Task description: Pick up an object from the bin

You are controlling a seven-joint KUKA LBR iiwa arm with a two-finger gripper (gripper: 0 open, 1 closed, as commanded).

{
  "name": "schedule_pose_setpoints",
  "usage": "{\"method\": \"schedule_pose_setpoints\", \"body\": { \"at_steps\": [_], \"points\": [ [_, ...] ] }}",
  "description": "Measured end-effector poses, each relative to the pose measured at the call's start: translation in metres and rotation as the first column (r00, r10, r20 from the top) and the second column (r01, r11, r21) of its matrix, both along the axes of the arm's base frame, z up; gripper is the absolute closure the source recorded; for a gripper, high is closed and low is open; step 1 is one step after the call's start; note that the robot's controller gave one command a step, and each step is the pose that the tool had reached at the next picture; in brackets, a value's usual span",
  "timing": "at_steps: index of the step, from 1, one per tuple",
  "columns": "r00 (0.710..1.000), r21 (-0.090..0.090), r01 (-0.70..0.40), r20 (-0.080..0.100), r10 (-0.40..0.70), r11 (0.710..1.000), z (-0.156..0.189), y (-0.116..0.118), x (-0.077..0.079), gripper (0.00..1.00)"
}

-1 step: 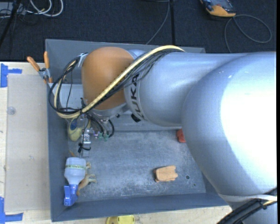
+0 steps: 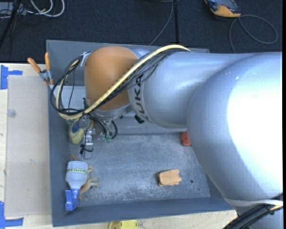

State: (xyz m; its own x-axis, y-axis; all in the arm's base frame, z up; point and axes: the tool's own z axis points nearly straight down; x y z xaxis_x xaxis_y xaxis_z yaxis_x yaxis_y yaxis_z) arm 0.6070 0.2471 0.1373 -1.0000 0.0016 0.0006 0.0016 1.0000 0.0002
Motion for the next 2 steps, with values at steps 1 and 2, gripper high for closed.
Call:
{"method": "schedule_pose_setpoints", "body": {
  "at_steps": [1, 2],
  "points": [
    [0.943, -0.001, -0.332, 0.002, 0.332, 0.943, -0.028, -0.001, -0.018, 0.0],
    [0.768, 0.001, -0.641, -0.002, 0.641, 0.768, -0.029, -0.009, -0.049, 0.0]
  ]
}}
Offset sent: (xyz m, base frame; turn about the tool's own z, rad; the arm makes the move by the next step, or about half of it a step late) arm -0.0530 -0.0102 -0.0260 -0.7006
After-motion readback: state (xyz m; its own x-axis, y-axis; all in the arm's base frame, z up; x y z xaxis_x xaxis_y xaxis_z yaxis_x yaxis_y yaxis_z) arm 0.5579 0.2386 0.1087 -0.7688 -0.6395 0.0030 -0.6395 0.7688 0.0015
